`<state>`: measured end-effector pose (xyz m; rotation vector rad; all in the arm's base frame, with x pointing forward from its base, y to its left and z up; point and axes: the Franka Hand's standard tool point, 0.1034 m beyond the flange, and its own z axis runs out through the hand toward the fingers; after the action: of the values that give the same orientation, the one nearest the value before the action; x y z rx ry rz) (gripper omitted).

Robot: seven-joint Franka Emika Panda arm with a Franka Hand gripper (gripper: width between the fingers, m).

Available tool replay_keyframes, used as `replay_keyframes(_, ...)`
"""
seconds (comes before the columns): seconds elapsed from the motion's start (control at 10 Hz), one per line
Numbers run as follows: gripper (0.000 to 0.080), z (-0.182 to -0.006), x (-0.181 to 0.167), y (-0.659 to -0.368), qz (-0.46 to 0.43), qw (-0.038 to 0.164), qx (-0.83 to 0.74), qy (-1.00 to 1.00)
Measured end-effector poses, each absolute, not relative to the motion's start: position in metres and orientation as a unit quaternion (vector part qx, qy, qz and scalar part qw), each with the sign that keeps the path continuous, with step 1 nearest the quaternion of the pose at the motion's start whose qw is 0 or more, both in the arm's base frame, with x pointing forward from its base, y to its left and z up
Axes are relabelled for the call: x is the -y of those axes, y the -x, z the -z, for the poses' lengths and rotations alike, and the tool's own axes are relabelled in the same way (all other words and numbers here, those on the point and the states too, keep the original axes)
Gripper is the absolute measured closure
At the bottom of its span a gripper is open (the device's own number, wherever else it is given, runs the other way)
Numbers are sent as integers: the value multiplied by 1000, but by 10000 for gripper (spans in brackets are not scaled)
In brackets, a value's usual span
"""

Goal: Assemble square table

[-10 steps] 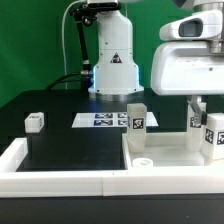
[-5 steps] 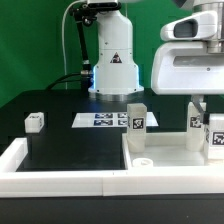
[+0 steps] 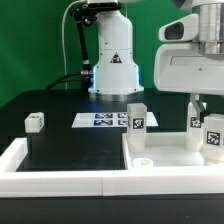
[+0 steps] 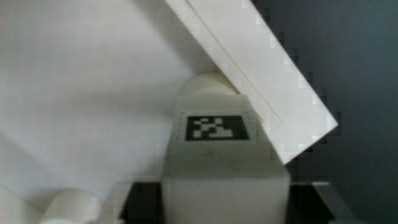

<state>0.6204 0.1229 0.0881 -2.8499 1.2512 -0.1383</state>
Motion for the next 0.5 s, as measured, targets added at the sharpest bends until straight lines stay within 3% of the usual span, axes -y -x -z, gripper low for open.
replay_keyframes(0.4,509,-88,-122,-622,38,20,-540,841)
replay_keyframes(0.5,431,-87,-123,-622,37,21,-553,832)
